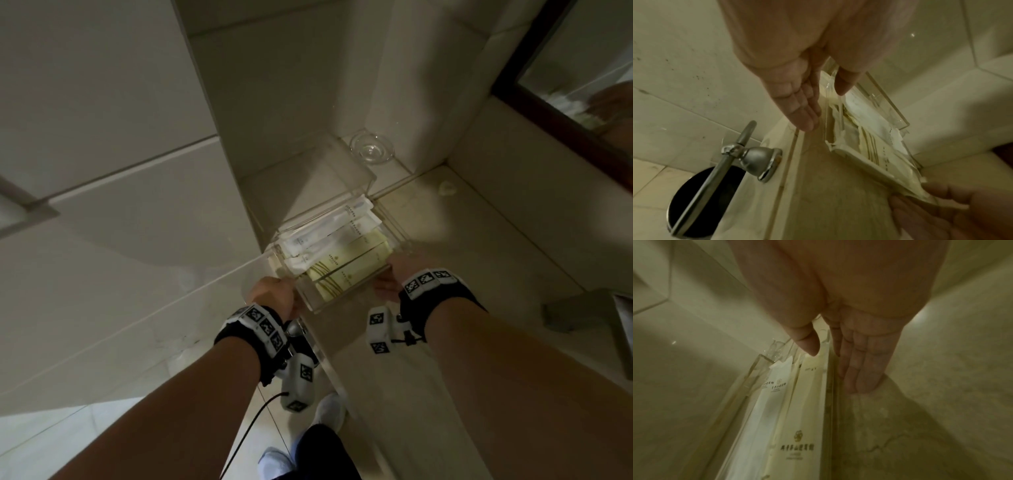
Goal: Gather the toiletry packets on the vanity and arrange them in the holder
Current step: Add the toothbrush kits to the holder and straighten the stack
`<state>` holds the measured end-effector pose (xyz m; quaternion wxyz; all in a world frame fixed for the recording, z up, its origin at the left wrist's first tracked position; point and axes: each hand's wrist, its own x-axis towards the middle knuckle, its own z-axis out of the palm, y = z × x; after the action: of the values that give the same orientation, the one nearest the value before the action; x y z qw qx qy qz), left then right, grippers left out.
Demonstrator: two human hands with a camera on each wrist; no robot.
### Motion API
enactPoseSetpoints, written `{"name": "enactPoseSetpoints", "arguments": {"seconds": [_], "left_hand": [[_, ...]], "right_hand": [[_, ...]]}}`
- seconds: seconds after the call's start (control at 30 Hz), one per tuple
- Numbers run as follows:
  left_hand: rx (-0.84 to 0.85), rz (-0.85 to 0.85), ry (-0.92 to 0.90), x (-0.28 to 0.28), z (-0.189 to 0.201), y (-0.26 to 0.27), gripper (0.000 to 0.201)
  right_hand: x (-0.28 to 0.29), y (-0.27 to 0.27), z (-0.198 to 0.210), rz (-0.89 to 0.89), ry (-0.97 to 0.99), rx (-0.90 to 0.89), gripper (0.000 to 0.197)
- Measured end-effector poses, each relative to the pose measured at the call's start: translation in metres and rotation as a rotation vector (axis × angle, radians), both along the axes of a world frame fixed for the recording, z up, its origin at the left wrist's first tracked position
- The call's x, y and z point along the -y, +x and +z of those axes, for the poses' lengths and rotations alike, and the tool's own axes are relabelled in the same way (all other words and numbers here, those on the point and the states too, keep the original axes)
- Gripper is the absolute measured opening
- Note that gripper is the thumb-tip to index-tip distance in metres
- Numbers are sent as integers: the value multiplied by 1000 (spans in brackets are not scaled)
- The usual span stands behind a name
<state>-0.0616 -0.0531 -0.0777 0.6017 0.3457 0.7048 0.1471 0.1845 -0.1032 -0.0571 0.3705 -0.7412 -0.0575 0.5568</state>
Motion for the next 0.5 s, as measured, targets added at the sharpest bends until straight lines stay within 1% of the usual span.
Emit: {"name": "enactPoseSetpoints", "arguments": {"seconds": [0.07, 0.13, 0.3, 0.5], "left_hand": [[116, 67, -56, 1, 12, 5, 23], [137, 49, -62, 1, 17, 9, 21], [20, -48, 59, 7, 23, 11, 17], [8, -86, 106, 7, 30, 8, 18]], "right_hand": [[-1, -4, -4, 8, 16, -42, 42], [-2, -4, -8, 15, 24, -35, 42], [-5, -6, -11, 24, 33, 31, 39], [-9, 0, -17, 23, 29, 83, 42]]}}
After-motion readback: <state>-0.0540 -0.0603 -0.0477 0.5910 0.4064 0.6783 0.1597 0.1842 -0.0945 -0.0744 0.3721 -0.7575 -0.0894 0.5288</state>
